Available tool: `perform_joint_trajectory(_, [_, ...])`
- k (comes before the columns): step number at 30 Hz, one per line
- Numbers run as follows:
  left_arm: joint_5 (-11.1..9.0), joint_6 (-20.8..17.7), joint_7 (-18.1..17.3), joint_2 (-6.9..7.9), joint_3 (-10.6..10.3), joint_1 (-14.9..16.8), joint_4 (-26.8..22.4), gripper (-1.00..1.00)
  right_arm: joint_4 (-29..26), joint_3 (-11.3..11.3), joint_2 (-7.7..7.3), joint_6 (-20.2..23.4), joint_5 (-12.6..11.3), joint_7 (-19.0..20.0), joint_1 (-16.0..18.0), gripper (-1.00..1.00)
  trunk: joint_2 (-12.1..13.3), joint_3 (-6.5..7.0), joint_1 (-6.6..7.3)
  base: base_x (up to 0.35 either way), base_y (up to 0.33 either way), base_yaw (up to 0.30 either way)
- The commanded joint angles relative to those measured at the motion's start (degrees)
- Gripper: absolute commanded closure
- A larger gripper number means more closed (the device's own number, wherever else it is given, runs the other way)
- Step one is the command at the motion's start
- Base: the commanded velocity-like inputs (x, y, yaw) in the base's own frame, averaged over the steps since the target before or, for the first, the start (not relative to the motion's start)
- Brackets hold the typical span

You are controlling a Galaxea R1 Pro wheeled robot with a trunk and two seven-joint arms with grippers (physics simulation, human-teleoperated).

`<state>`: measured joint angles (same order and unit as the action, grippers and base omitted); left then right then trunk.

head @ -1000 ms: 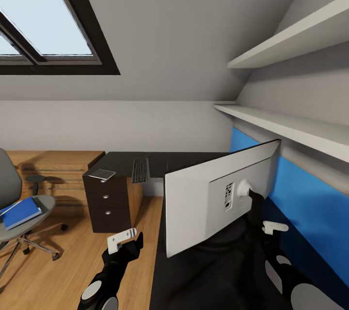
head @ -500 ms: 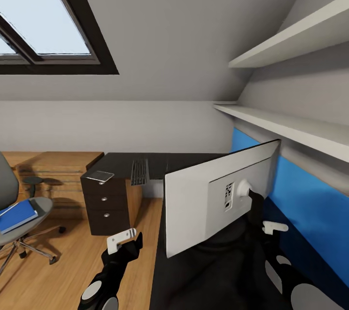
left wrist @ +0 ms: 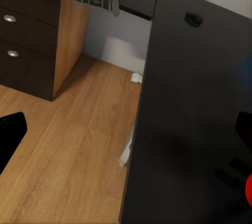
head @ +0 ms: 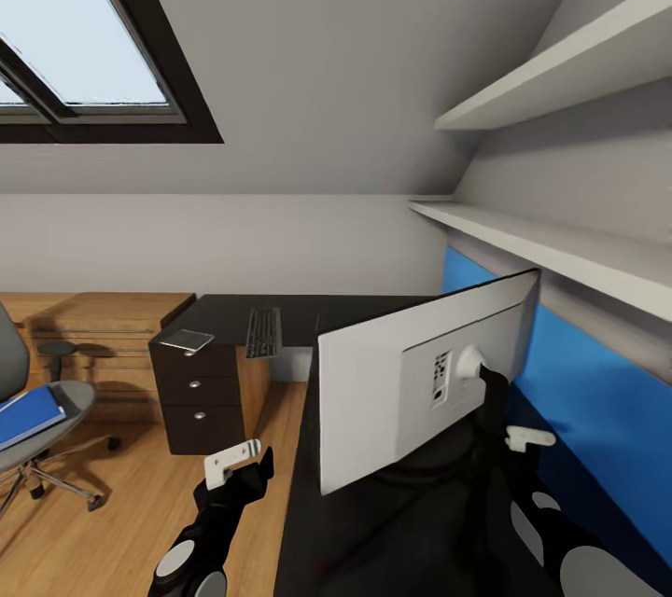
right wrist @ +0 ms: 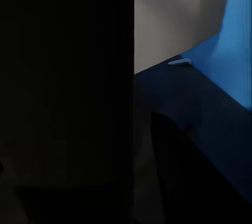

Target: In the bedroom, organize the workspace by keeping the computer under the desk, ensuring the monitor is on the desk, placing the keyboard on the desk next to the monitor, placing the mouse on the desk next to the keyboard, moving the folder from the swivel chair onto the desk next to the mouse, stacking the notebook on top of the folder with the pen on top of the notebook, and positioning the swivel chair next to the desk.

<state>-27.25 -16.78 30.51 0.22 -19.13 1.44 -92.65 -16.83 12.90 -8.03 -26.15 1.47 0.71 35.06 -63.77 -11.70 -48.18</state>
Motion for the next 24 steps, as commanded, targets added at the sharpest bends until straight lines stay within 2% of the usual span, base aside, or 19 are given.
perform_joint_trajectory(1, [-0.3, -0.2, 0.4, 0.03, -0.1, 0.1, -0.1, -1.0, 0.0, 0.2, 0.03, -0.2, 0.3, 0.1, 0.1, 1.0, -0.1, -0.07, 0.0, 0.001, -0.084, 0.0])
perform_joint_trajectory(9, [-0.3, -0.2, 0.4, 0.04, 0.0, 0.1, -0.1, -1.0, 0.0, 0.2, 0.03, -0.2, 0.3, 0.1, 0.1, 1.0, -0.1, -0.07, 0.0, 0.029, -0.02, 0.0])
perform_joint_trajectory(19, [-0.3, -0.2, 0.4, 0.04, 0.0, 0.1, -0.1, -1.0, 0.0, 0.2, 0.03, -0.2, 0.3, 0.1, 0.1, 1.0, -0.1, -0.07, 0.0, 0.276, -0.001, 0.0])
perform_joint_trajectory(24, [-0.3, -0.2, 0.4, 0.04, 0.0, 0.1, -0.1, -1.0, 0.0, 0.2, 0.03, -0.2, 0.3, 0.1, 0.1, 1.0, -0.1, -0.07, 0.0, 0.116, 0.0, 0.0])
